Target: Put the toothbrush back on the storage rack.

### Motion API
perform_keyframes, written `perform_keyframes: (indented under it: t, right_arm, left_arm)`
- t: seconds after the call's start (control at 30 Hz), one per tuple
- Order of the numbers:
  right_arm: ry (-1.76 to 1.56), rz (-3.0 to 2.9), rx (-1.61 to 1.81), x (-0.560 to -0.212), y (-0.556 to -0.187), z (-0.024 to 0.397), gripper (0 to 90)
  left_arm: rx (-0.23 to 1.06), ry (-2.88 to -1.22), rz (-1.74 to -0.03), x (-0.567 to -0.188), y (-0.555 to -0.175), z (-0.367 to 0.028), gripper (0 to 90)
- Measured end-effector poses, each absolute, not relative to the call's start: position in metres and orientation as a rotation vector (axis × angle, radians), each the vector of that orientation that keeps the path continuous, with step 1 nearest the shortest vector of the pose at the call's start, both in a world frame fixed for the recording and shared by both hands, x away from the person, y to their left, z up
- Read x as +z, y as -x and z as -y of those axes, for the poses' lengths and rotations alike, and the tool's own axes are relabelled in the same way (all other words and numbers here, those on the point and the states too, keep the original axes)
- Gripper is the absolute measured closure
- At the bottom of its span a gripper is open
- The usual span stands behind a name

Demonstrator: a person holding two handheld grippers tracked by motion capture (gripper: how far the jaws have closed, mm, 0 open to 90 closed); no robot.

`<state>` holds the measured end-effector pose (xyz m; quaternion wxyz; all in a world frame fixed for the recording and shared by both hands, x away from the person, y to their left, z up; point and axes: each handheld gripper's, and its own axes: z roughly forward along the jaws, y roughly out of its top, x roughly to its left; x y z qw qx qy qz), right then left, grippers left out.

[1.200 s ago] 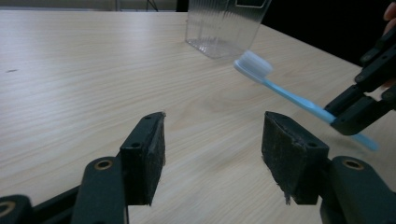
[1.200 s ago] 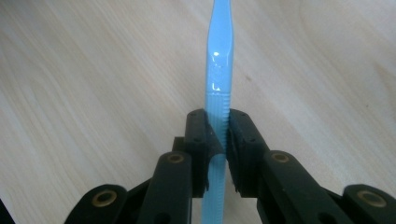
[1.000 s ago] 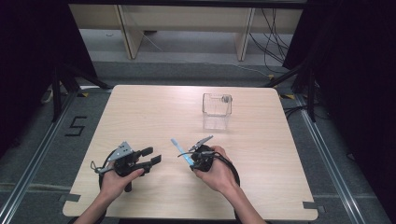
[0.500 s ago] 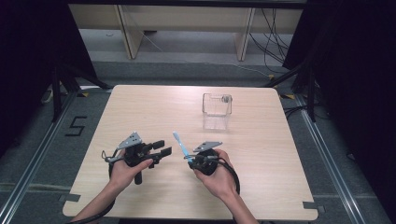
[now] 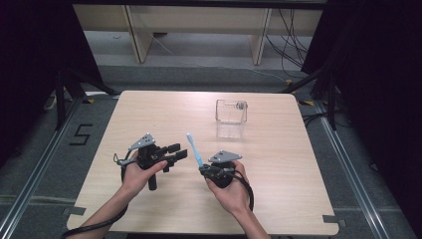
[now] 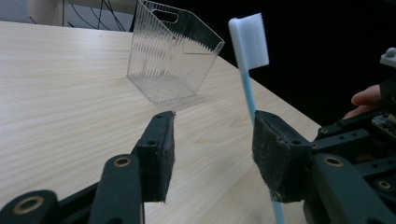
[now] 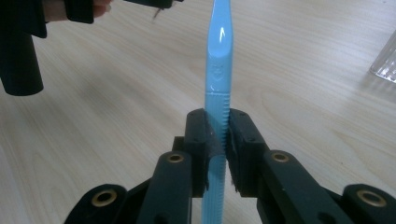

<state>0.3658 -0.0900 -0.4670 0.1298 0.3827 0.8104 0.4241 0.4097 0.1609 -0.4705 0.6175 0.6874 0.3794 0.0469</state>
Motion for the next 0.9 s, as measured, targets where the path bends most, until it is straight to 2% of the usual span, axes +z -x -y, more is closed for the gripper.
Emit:
perform_keyframes:
  t: [0.4,0.67,0.8,0.9]
  right_arm:
    - [-1.113,-2.302,1.285,-0.467,-0.365,0.083,79.2]
    - [-1.130,-2.279,1.308,-0.467,-0.366,0.078,79.2]
    - [-1.144,-2.265,1.291,-0.464,-0.365,0.078,79.2]
    - [-1.137,-2.257,1.282,-0.464,-0.366,0.078,79.1]
  left_arm:
    - [0.063,-1.597,-0.841,-0.463,-0.411,-0.141,55.2]
    - [0.049,-1.579,-0.833,-0.462,-0.415,-0.134,68.1]
    - [0.053,-1.577,-0.834,-0.462,-0.417,-0.133,77.5]
    - [0.034,-1.568,-0.835,-0.461,-0.418,-0.132,80.3]
